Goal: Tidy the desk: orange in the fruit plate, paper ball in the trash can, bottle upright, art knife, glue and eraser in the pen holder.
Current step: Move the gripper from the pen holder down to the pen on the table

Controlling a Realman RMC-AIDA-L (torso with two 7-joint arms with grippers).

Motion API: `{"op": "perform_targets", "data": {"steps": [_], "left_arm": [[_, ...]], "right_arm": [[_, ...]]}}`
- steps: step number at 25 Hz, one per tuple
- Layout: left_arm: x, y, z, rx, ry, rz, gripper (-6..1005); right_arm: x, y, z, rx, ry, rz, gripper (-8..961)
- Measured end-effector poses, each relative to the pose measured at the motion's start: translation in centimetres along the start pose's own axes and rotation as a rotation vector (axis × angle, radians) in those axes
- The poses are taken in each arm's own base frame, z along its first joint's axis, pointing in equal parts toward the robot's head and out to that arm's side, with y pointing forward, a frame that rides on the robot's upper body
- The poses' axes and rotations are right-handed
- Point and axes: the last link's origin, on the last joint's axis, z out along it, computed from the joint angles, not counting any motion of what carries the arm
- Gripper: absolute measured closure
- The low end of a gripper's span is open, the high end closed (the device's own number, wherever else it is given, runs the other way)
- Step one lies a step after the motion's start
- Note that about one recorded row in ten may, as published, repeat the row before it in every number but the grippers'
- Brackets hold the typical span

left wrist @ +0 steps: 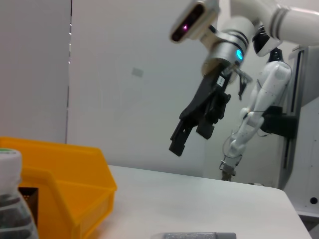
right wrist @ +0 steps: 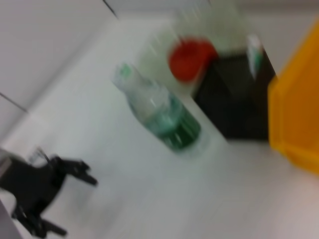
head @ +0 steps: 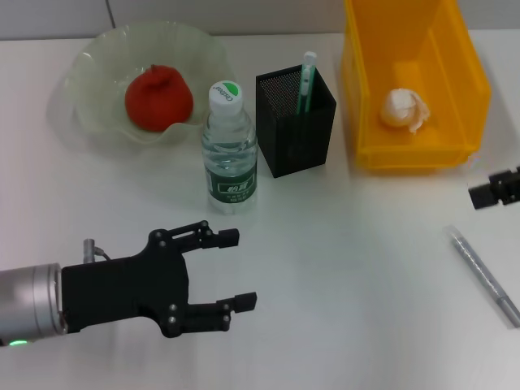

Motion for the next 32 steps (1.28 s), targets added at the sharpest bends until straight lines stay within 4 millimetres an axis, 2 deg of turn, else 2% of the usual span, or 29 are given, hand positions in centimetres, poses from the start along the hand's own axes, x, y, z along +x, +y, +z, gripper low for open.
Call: {"op": "perform_targets", "data": {"steps": [5, 13, 19, 23, 32], "left_arm": [[-0.1, -0.2, 0.2, 0.002, -0.013, 0.003, 194], [0.0, -0.5, 0.5, 0.002, -0.018, 0.012, 194], [0.0, -0.6, 0.6, 0.007, -0.022, 0.014, 194], [0.0, -0.7, 0.6, 0.011, -0.025, 0.015, 194], [-0.3, -0.6, 0.8, 0.007, -0.024, 0.041, 194]], "right_arm": [[-2.1, -0.5, 0.9, 0.128, 0.192, 0.123, 136], [-3.8, -0.1, 4.6, 0.341, 0.438, 0.155, 136], [-3.8, -0.1, 8.6, 0.436, 0.558, 0.096, 145], [-3.4, -0.3, 10.4, 0.477, 0.607, 0.074, 157], [-2.7, -1.0, 11.6, 0.488, 0.635, 0.087, 186]]}}
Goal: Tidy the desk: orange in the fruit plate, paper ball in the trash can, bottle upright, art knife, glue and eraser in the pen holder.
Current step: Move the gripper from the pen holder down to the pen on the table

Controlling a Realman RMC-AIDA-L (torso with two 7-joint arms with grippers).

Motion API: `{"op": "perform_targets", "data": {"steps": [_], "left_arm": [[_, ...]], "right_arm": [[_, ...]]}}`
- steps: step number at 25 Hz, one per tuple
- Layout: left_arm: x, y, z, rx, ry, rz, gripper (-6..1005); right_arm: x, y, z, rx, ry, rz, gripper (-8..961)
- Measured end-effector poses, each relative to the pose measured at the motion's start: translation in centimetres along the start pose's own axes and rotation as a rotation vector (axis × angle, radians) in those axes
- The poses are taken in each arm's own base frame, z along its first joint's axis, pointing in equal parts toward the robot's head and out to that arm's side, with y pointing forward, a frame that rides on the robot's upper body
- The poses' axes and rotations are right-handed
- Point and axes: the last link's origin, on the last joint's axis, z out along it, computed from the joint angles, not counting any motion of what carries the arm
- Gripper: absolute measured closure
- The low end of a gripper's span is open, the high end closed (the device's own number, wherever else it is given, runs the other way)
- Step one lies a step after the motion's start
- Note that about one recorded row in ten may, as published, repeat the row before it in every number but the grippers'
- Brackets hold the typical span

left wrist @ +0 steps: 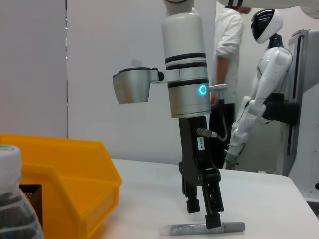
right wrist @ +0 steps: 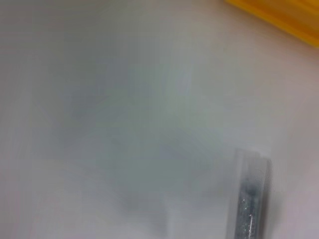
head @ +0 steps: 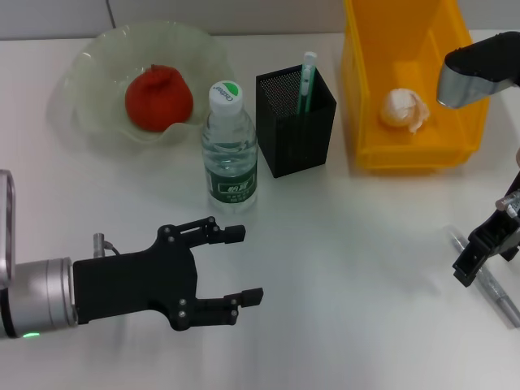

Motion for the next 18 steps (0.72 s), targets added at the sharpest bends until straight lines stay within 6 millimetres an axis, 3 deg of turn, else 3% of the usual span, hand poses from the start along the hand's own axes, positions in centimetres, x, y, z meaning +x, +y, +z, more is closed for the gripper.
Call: {"op": "perform_targets", "data": {"steps": [14, 18], "left_arm": [[0.1, -0.09, 0.21, -0.008, 0.001, 0.002, 194], [0.1, -0.1, 0.21, -0.008, 0.001, 0.002, 194]], "right_arm": [[0.07, 0.04, 0.4, -0.004, 0.01, 0.003, 231], [0.13, 0.06, 0.54, -0.007, 0.016, 0.001, 397]]}}
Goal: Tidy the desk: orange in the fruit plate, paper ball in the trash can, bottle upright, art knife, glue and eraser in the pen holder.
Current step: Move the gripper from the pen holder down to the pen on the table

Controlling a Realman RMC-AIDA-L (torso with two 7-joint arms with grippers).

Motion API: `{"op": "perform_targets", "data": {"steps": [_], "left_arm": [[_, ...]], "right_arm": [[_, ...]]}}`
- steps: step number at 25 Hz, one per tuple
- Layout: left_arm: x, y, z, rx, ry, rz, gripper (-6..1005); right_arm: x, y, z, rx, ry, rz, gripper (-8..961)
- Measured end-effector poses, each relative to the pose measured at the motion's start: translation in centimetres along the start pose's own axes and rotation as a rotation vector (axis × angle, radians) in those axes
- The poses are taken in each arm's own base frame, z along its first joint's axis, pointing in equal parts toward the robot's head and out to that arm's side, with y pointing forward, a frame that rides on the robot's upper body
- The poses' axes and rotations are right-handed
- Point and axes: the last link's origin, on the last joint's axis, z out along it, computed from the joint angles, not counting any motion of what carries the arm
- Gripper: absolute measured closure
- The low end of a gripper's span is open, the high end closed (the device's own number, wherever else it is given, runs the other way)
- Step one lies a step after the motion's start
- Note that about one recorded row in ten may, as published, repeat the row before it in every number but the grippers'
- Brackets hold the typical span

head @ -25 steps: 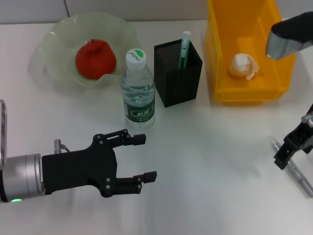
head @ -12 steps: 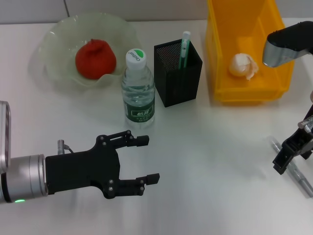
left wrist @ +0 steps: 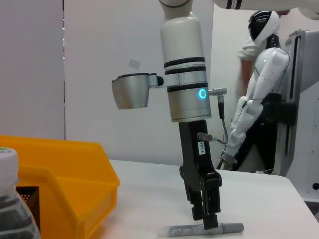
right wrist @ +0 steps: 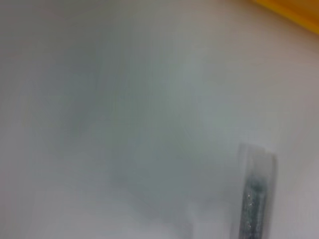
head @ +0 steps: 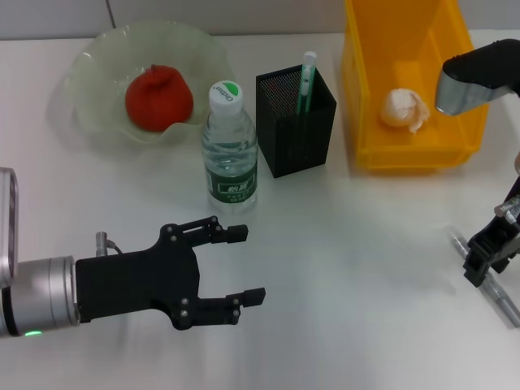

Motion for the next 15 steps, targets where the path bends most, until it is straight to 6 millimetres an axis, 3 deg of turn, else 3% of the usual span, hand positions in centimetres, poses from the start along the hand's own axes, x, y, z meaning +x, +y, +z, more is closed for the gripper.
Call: {"op": "perform_targets", "data": {"steps": [7, 15], "left_arm": [[0.03, -0.04, 0.03, 0.0, 0.0, 0.001, 194], [0.01, -0.04, 0.03, 0.0, 0.0, 0.0, 194]], "right_arm": [[0.09, 0.12, 0.37, 0.016, 0.02, -0.019, 597], [0.01, 0.02, 0.54, 0.025, 0.013, -0.018, 591]]}}
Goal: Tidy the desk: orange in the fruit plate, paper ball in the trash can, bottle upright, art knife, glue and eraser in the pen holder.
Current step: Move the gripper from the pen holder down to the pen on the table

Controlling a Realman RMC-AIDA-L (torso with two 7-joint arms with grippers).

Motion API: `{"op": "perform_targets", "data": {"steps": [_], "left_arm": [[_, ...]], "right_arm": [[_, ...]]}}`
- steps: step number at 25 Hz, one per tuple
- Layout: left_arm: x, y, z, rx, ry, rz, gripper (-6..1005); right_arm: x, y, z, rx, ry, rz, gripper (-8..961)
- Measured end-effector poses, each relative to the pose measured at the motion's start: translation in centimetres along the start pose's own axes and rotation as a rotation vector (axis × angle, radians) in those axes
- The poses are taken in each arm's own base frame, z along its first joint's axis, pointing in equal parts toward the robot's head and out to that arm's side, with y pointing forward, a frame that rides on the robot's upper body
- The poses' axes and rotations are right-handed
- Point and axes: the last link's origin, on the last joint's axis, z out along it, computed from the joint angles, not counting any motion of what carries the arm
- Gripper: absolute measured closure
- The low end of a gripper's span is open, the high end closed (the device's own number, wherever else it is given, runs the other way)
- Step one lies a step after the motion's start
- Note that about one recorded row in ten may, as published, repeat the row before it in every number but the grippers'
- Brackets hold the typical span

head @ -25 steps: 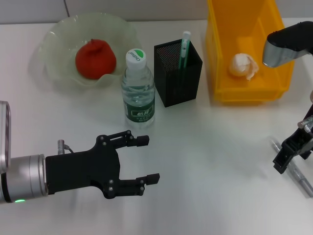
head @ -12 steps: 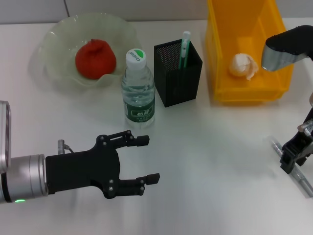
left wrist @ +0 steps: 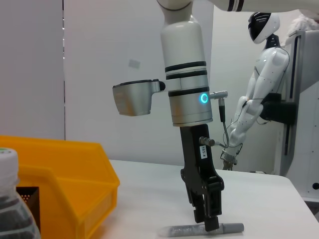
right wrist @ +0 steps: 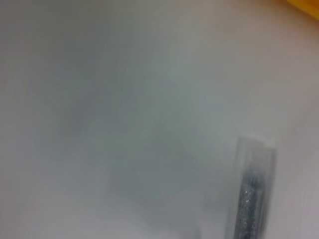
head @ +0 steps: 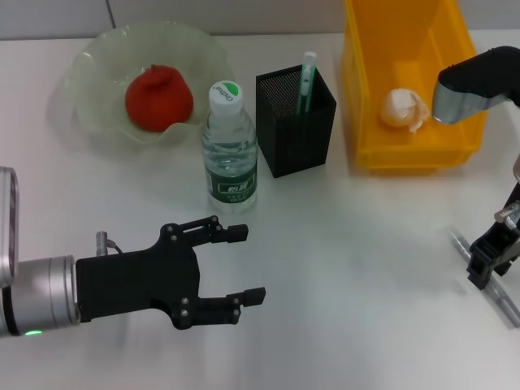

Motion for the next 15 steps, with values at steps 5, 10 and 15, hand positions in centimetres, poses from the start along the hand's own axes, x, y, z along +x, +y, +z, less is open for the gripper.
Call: {"op": "perform_targets", "data": {"steps": [5, 10, 15], "left_arm": [[0.04, -0.05, 0.0, 0.004, 0.003, -0.001, 194], [0.07, -0.08, 0.01, 0.005, 0.005, 0.0, 194], [0.11, -0.12, 0.04, 0.005, 0.006, 0.001, 194]], "right_arm": [[-0.03, -0.06, 0.08, 0.002, -0.004, 0.002, 592], [-0.1, -0.14, 0.16, 0.005, -0.01, 0.004, 594], [-0.07, -0.11, 0.52, 0.006, 0.002, 0.003, 596]]}}
